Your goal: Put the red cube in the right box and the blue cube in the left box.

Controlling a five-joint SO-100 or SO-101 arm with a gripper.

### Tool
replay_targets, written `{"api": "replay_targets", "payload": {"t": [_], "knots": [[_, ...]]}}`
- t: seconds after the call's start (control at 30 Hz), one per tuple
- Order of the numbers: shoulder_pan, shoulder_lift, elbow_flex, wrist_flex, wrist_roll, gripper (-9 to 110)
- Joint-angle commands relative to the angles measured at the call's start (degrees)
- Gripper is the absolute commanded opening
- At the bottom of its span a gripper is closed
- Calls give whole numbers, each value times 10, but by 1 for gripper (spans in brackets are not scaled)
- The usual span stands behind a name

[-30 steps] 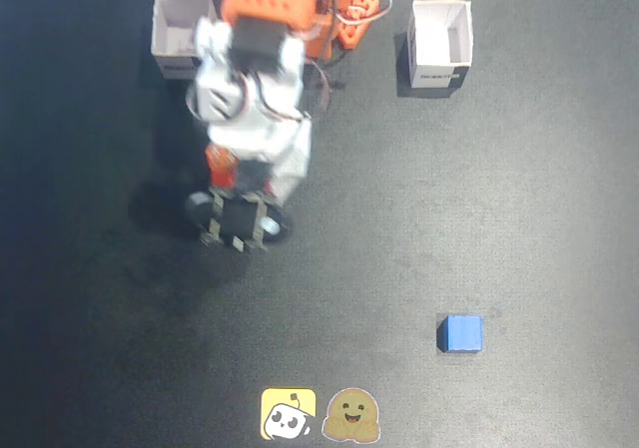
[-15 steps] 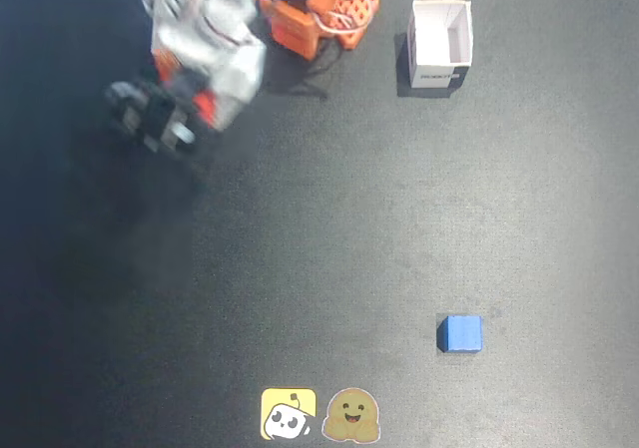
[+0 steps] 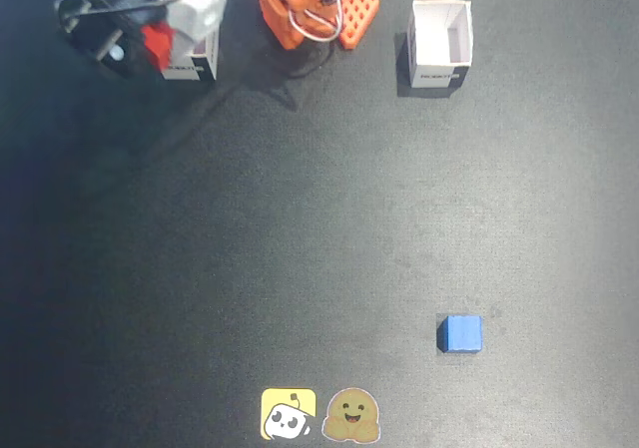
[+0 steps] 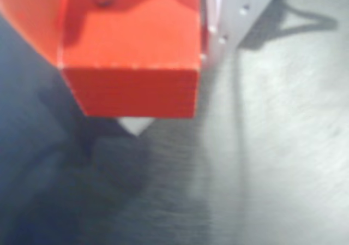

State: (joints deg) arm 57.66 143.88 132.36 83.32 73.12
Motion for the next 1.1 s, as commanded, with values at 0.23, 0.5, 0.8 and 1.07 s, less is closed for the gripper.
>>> {"api": "replay_targets", "payload": {"t": [0.23,0.5,0.8,1.07], "knots": [[70,13,27,8,62,13],[105,35,65,-8,99,13],[116,60,107,-23,160,13],[116,73,116,-25,165,16]]}}
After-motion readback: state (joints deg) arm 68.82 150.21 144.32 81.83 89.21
